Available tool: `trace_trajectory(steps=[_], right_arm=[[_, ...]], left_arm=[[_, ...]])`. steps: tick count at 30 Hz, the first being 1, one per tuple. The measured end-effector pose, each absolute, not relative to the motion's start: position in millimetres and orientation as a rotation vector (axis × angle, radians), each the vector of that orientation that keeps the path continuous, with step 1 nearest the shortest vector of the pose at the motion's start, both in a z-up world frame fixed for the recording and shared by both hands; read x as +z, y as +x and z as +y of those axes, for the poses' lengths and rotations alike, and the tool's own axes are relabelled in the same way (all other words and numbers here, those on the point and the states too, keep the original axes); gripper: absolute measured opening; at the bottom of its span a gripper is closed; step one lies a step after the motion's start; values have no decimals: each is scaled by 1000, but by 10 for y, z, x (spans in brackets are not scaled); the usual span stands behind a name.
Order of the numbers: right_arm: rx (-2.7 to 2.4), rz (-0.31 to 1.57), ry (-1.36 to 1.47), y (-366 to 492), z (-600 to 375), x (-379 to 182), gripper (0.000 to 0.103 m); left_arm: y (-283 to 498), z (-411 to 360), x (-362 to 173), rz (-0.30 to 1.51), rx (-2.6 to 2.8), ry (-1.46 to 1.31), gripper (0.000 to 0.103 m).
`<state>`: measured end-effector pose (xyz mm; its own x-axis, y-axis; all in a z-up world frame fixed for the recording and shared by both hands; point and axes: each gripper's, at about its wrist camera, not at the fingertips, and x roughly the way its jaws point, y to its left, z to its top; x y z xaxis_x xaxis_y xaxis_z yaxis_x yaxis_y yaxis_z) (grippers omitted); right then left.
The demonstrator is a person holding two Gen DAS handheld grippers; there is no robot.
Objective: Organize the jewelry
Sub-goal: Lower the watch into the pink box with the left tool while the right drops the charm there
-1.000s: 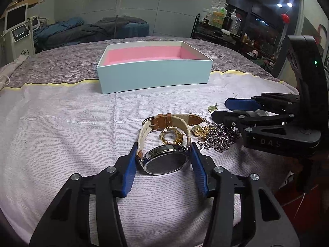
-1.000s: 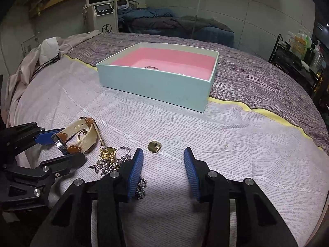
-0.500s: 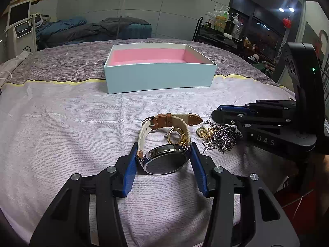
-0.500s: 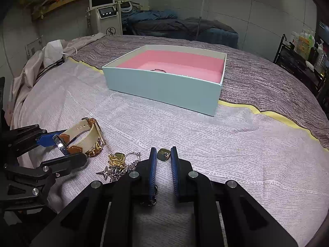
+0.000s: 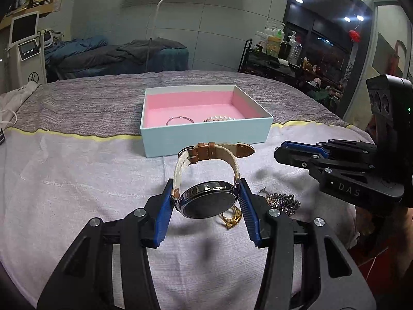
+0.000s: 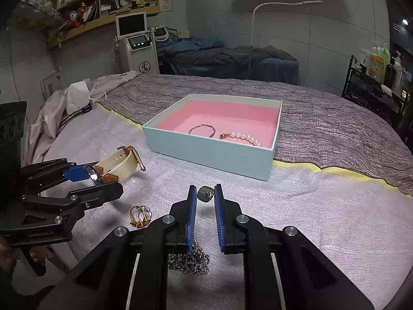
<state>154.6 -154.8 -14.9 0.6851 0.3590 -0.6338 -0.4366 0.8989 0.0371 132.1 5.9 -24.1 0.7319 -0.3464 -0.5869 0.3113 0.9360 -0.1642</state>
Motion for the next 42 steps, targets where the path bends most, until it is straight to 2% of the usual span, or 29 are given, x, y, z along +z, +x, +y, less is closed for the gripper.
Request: trace_trajectory(steps=[11, 21, 39, 42], right_arm=[[456, 632, -92, 2091, -1552, 172, 13], [430, 686, -133, 2444, -1481, 31, 13], [433, 734, -199, 2570, -1423, -129, 14], [439, 730, -207, 2584, -1413, -136, 14]], left_arm=[[2084, 159, 124, 625, -397, -26, 49], [2778, 43, -46, 736, -410, 11, 49], [3125, -143, -243, 776, -433, 49, 50], [3155, -184, -194, 766, -435, 57, 54]])
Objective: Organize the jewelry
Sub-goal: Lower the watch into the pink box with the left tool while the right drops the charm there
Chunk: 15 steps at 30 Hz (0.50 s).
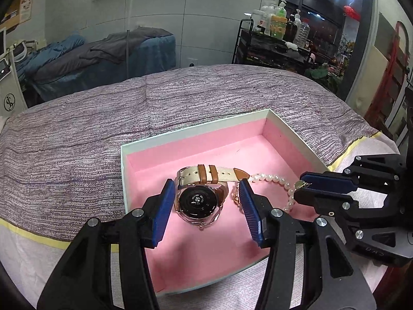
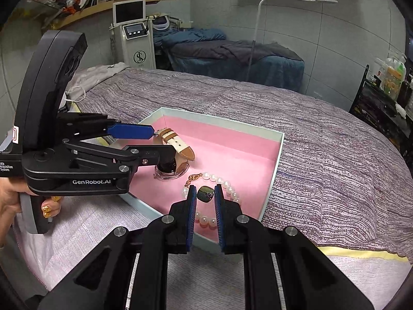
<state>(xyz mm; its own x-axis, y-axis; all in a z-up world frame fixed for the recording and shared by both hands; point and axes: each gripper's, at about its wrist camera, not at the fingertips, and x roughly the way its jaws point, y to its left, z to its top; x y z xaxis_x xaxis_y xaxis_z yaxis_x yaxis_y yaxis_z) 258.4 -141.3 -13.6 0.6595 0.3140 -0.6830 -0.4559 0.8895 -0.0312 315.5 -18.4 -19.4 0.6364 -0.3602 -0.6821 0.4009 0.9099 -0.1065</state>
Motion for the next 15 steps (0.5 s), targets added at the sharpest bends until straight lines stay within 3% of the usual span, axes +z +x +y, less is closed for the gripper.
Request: trace_trajectory(steps=[3, 5, 10, 15], right_arm=[[437, 724, -215, 2586, -1387, -135, 19], [436, 713, -219, 2578, -1389, -131, 30], [445, 685, -207, 2533, -1401, -90, 43], [440, 661, -179, 2428, -1444, -37, 50]], left_arm=[[3179, -198, -125, 745, -430, 52, 64], [3182, -210, -74, 732, -433, 45, 69], [3130, -200, 26, 701, -421, 40, 81], [2986, -97, 91, 683, -412, -19, 86]])
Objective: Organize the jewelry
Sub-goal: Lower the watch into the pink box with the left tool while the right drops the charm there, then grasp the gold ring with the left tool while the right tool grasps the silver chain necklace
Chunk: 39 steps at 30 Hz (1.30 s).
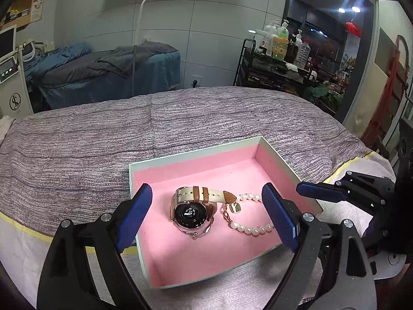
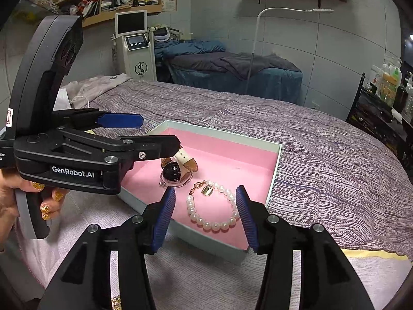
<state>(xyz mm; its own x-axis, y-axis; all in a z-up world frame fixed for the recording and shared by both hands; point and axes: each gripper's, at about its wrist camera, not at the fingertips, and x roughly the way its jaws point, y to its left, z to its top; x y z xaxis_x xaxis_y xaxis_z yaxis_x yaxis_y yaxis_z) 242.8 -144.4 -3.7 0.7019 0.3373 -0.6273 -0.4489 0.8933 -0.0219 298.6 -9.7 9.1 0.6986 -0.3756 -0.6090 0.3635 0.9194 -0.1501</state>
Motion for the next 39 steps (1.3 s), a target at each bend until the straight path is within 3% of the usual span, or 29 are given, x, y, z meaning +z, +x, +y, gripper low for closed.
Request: trace_trajectory(steps=[3, 7, 25, 39], right_arm=[[426, 666, -154, 2326, -1492, -10, 59], [415, 675, -137, 2137, -1571, -10, 67], [382, 746, -125, 1353, -1787, -331, 68], [470, 790, -156, 1163, -1610, -487, 65]], left_arm=[[2804, -4, 110, 658, -399, -61, 93], [2508, 121, 78, 644, -387, -88, 94], [1375, 307, -363, 709, -348, -91, 96], [1184, 215, -563, 757, -376, -133, 96]])
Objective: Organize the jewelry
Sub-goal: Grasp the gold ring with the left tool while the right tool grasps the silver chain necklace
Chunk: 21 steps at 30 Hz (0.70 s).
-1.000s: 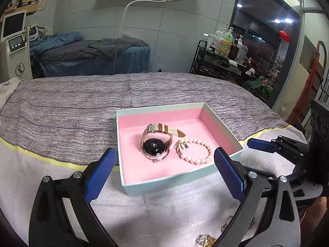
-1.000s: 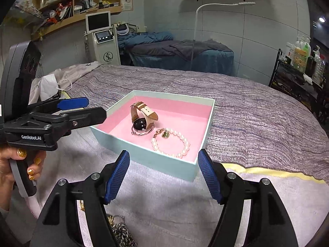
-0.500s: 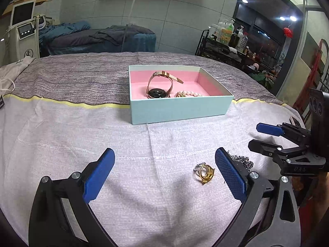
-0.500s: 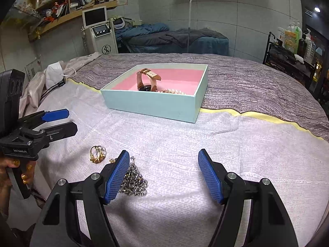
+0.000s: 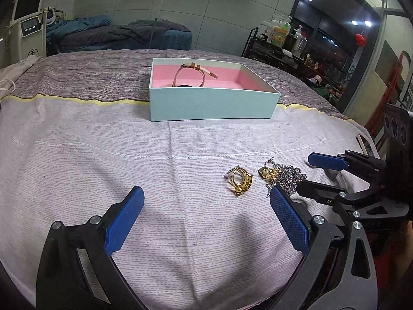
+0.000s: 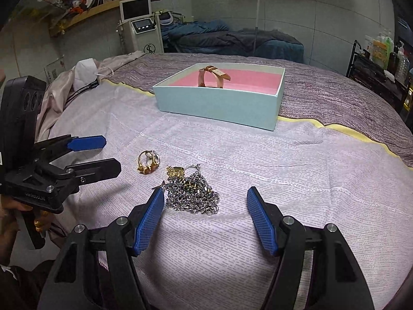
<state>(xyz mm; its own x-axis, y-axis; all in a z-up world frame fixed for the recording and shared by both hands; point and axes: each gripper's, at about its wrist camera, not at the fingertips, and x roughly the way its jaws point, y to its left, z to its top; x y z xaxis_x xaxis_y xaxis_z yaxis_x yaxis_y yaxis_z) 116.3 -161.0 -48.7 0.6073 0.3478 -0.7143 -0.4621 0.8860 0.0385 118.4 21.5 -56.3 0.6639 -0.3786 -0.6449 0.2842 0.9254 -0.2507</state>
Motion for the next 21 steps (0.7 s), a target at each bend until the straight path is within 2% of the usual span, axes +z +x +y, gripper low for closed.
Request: trace_trajectory(steps=[4, 6, 9, 14, 16, 21], right_arm=[[474, 801, -193, 1175, -1535, -539, 62], [472, 800, -212, 1178, -1506, -550, 60], [464, 792, -257, 1164, -1463, -570, 52], [471, 785, -276, 1137, -1448, -580, 40], [479, 784, -272, 1134, -1456, -578, 32], [484, 784, -258, 1144, -1477, -577, 25]], left_arm=[[1160, 149, -565, 748, -391, -100, 95], [1155, 96, -570, 743, -402, -74, 91], [1189, 33, -599, 760, -412, -55, 79], [1221, -42, -607, 758, -424, -49, 77], [1238, -86, -598, 753, -425, -35, 69], [1282, -235, -604, 753, -419, 8, 65]])
